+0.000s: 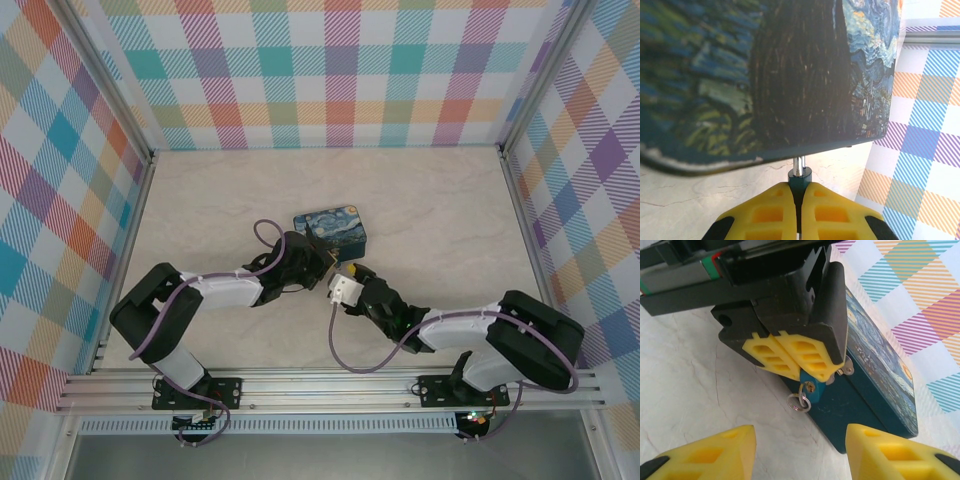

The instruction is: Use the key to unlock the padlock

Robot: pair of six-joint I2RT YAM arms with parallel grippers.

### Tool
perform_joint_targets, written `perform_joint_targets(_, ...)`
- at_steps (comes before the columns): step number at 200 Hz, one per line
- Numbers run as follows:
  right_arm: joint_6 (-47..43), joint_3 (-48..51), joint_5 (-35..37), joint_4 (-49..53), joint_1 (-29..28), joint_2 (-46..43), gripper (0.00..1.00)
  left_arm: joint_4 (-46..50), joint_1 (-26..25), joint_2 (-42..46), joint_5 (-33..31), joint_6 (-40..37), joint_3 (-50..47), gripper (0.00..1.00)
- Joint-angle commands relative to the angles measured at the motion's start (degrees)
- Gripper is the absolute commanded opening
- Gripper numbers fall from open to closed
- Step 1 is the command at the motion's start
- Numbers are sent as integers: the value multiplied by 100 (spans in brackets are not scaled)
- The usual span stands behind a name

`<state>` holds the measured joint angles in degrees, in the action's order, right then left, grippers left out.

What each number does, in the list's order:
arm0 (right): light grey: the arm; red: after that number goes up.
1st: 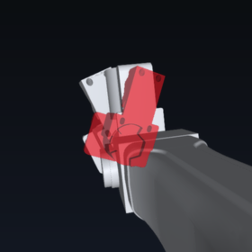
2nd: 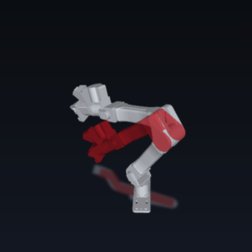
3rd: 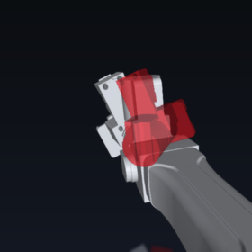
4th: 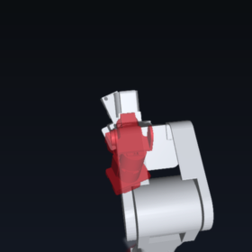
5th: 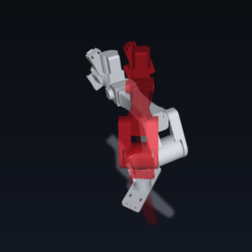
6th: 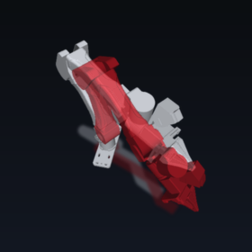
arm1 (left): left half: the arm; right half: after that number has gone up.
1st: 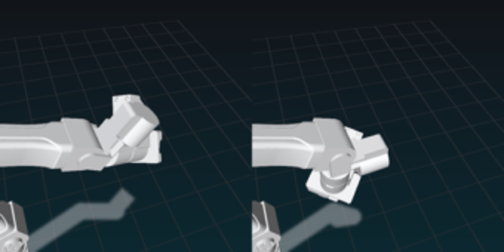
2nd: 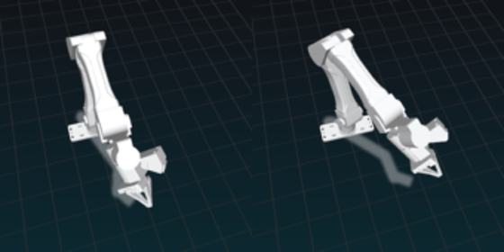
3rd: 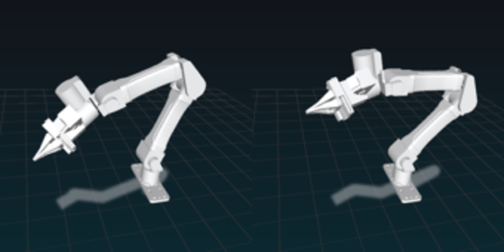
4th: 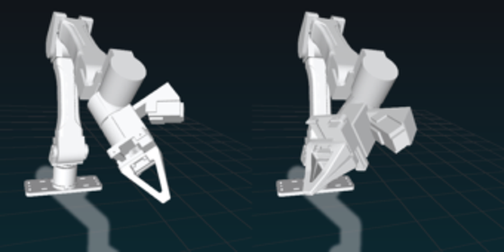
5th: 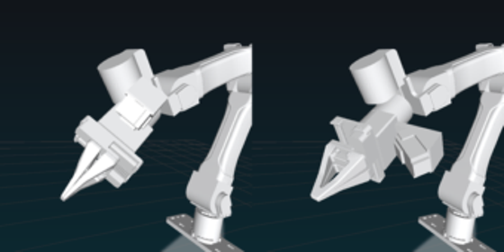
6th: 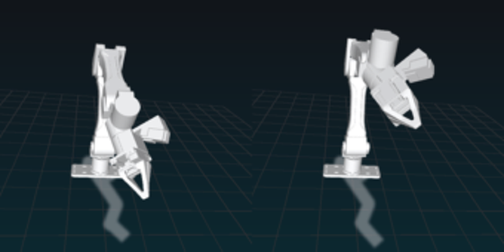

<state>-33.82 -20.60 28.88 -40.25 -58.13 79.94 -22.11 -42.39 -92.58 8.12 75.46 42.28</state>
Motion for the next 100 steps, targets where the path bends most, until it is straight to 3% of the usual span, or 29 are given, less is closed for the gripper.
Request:
perform_joint_targets(1,133,-207,-80,-528,-17,171,49,-102,-13,262,109,34,155,0)
perform_joint_targets(100,427,-260,-146,-1279,233,697,38,-107,-9,319,111,47,147,0)
